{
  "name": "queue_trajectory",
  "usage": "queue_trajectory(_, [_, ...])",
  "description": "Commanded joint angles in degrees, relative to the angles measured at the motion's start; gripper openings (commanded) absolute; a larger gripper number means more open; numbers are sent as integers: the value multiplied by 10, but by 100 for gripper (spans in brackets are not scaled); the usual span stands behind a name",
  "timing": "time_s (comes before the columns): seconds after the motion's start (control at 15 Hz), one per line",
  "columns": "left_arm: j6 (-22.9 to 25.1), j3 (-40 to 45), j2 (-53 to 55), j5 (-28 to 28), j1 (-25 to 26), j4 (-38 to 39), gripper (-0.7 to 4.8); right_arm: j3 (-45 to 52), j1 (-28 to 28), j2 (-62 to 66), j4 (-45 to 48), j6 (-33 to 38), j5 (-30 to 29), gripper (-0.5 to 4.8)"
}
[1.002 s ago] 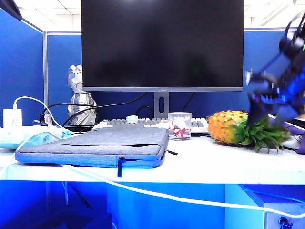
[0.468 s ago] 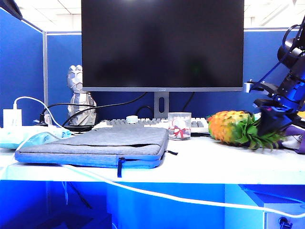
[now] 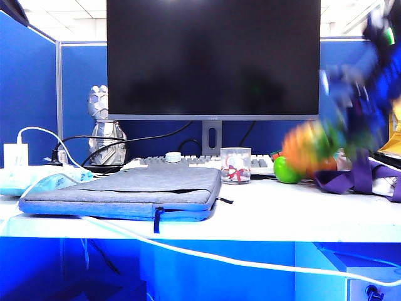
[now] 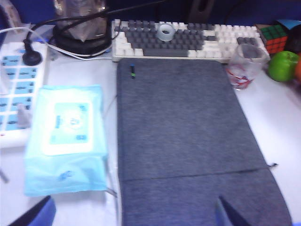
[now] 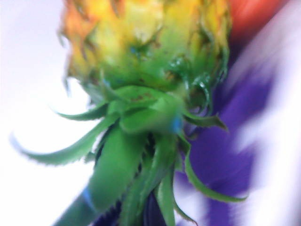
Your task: Pick up the pineapple and place it above the gray bag.
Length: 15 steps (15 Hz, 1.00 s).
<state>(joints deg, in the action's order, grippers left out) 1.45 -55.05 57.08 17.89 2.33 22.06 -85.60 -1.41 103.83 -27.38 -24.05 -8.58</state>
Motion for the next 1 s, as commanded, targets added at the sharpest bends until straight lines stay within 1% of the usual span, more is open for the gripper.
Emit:
queue_trajectory(0.07, [-5,-2,-1,4,-8,-7,479,-90,25,-10,-18,-87,41,0])
queue_trajectory(0.13, [-7,-2,-1,5,-11,-7,479,-124,40,-10,-43,-134,63,0])
queue_trajectory(0.27, [-10,-2,-1,4,-34,-7,479,-165,57,-10,-62,-198,89,0])
queue_trajectory(0.4, [-14,-2,-1,4,-47,-12,479,-202,84,-10,-76,-323,131,0])
queue_trajectory(0.47, [-17,-2,-1,3,-60,-14,479,-225,103,-10,-75,-362,154,0])
queue_trajectory(0.53, [-22,-2,-1,4,-71,-16,479,-261,119,-10,-75,-386,137,0])
queue_trajectory(0.73, [-35,-2,-1,4,-80,-19,479,-289,157,-10,-70,-482,136,0])
queue_trajectory(0.87, [-35,-2,-1,5,-80,-19,479,-289,179,-9,-97,-579,136,0])
queue_trajectory(0.94, [-37,-2,-1,19,-80,-18,479,-289,194,-9,-126,-632,136,0])
queue_trajectory(1.0, [-38,-2,-1,19,-80,-18,479,-289,207,-9,-140,-666,136,0])
